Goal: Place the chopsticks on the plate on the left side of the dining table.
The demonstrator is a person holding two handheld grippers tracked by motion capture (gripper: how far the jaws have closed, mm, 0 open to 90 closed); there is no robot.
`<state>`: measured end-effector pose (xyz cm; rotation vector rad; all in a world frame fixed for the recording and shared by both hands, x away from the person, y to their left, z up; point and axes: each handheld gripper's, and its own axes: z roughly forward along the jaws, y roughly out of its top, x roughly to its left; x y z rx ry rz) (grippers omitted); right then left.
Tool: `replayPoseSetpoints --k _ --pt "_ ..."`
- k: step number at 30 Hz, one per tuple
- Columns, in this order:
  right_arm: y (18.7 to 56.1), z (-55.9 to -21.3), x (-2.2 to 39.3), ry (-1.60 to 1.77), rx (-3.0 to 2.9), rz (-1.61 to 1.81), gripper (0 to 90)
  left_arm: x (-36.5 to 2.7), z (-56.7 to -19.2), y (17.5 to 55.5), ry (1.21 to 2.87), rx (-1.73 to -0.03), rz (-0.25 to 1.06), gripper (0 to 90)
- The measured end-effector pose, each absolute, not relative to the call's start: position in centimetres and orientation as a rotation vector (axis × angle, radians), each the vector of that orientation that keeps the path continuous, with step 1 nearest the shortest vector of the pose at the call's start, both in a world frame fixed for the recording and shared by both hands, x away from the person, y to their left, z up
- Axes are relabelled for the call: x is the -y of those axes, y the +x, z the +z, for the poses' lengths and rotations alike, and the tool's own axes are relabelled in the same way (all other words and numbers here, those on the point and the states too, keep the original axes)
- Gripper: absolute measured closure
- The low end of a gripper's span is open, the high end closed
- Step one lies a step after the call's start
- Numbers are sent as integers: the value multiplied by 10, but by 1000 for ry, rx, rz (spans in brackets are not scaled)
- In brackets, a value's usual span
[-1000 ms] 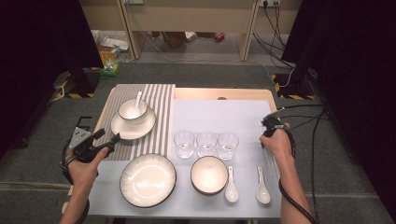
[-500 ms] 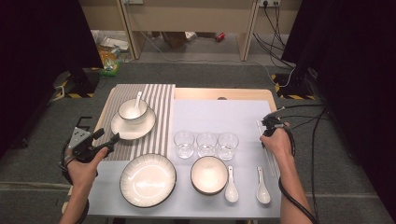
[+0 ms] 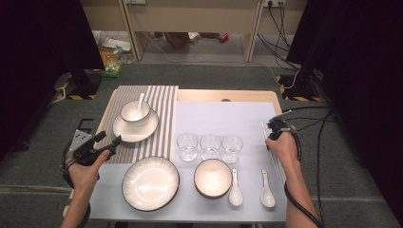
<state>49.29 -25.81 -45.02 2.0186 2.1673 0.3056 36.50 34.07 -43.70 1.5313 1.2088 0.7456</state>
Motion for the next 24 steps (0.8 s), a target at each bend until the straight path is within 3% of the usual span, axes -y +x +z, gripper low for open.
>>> replayPoseSetpoints --k 24 --pt "484 -429 261 1976 -2045 474 856 -341 -437 365 1529 -1209 747 285"
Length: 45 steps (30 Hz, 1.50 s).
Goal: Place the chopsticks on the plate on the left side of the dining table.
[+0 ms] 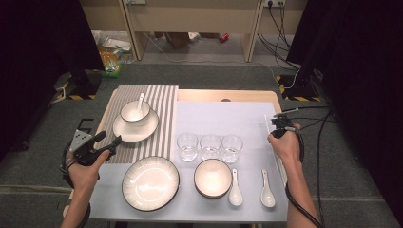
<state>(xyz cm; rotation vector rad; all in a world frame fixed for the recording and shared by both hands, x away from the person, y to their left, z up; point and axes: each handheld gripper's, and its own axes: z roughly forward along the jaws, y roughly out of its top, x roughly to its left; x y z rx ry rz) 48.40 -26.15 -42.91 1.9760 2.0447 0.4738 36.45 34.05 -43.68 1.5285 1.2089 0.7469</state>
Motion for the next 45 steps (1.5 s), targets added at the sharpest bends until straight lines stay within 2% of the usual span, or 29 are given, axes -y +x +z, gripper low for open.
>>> replayPoseSetpoints --k 45 --pt "475 -399 257 1844 -1852 756 856 -342 -436 364 1526 -1211 747 284"
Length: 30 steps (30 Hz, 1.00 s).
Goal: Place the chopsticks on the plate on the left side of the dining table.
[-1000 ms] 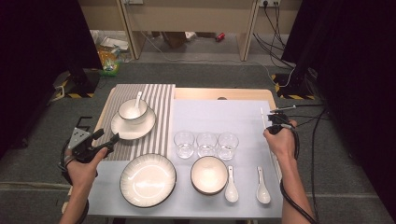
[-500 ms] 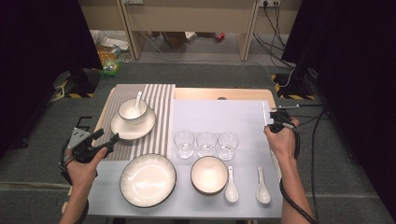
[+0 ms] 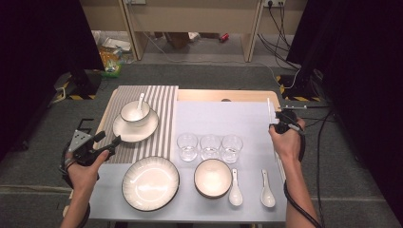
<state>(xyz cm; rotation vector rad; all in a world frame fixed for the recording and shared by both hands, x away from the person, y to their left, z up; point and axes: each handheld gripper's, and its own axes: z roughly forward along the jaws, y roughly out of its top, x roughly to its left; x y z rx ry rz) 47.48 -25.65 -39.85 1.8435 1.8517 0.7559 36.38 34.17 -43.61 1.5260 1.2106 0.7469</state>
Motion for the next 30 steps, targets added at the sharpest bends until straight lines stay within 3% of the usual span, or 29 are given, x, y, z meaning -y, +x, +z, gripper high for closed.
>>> replayPoseSetpoints --k 30 --pt "471 -381 248 1749 -1763 880 856 -342 -436 363 1515 -1211 749 284"
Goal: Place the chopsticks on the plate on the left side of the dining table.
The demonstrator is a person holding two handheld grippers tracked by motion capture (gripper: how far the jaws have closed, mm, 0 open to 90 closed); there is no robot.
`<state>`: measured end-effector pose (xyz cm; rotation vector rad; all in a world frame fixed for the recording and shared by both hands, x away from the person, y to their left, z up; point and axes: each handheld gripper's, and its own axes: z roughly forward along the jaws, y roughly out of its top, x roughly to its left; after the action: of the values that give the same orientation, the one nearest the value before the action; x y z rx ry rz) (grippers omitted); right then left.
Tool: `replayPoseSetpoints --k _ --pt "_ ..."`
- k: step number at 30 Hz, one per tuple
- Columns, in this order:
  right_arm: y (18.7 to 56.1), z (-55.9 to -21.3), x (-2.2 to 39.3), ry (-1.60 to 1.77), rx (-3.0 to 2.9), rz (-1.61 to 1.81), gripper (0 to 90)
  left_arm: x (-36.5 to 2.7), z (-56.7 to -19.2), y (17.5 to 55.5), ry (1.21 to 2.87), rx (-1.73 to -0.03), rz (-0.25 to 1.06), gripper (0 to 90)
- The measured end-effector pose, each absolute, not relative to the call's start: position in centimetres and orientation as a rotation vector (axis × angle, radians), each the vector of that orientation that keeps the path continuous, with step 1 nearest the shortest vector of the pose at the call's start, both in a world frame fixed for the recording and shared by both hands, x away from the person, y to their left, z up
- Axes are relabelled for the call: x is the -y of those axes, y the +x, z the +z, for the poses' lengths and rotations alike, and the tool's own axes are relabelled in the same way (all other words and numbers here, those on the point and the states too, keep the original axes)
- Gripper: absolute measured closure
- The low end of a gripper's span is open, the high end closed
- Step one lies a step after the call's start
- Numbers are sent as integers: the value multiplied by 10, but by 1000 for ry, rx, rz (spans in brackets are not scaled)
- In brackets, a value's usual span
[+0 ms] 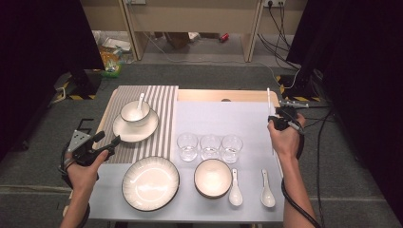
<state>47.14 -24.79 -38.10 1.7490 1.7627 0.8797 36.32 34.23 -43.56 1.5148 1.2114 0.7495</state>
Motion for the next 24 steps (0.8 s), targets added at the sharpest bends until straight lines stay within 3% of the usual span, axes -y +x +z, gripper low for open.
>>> replayPoseSetpoints --k 24 --pt "472 -370 235 1669 -1695 996 856 -343 -435 363 1514 -1212 751 284"
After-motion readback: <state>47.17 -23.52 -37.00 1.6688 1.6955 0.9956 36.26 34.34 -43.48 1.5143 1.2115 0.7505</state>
